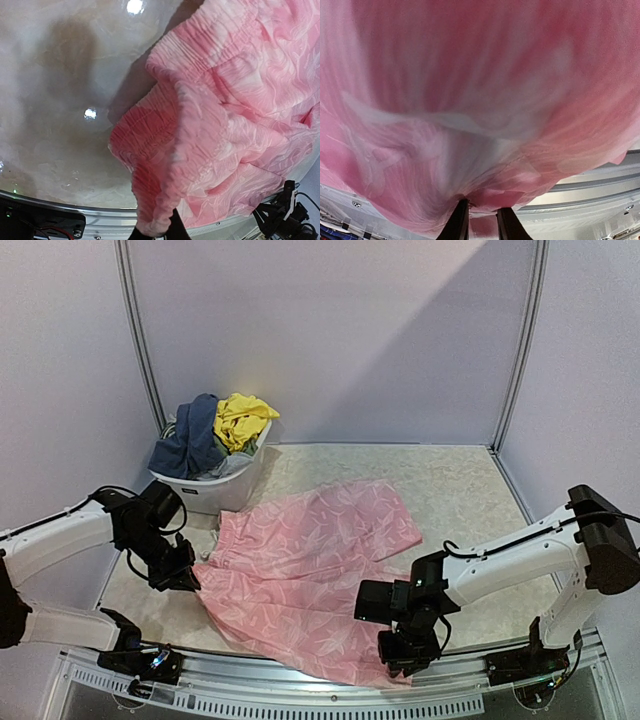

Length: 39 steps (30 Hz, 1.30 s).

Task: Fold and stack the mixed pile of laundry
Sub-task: Pick up the flattened shorts from the center of the board, then flatten out the flattened shorts at the center of the board.

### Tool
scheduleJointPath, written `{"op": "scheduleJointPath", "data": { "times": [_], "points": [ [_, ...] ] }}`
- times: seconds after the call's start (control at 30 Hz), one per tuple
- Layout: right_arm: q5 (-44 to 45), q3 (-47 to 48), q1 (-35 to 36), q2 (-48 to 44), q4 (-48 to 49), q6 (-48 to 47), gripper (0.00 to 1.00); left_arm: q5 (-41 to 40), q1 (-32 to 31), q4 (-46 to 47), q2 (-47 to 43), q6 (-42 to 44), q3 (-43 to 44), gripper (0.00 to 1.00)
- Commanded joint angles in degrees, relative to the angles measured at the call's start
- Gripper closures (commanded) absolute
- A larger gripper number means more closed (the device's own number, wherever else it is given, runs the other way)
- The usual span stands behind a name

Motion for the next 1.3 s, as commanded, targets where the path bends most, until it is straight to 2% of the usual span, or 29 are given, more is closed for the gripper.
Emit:
{"op": "scheduleJointPath", "data": {
  "times": [0.0, 0.23, 0.37, 0.57, 1.07, 1.17, 1.27],
  "points": [
    [-0.1, 0.6, 0.7, 1.3, -0.1, -1.0, 0.83, 0.2, 0.5, 0.3, 0.4, 0.5, 1.1, 1.0],
    [0.6, 0.8, 0.8, 0.6, -1.5, -1.0, 1.0, 0.1, 0.5, 0.4, 0.2, 0.3, 0.5, 1.0],
    [2.6, 2.1, 0.8, -0.3, -5.1, -1.0, 1.0, 0.0, 0.4, -0.1, -0.2, 0.1, 0.6, 1.0],
    [7.5, 10.1, 0.8, -3.1, -17.1, -2.2, 1.0, -0.8, 0.4, -4.3, -3.8, 0.1, 2.9, 1.0],
    [14.4, 16.9, 0.2, -16.8, -35.3, 2.1, 1.0, -0.5, 0.6, -16.0, -17.6, -4.9, 4.4, 1.0],
    [16.0, 18.7, -1.2, -20.3, -37.2, 3.0, 1.0, 0.2, 0.5, -16.5, -18.7, -6.8, 5.9, 1.0],
    [19.9, 20.8, -5.7, -23.2, -37.9, 1.9, 1.0, 0.8, 0.5, -14.6, -17.4, -8.6, 8.1, 1.0]
  ]
}}
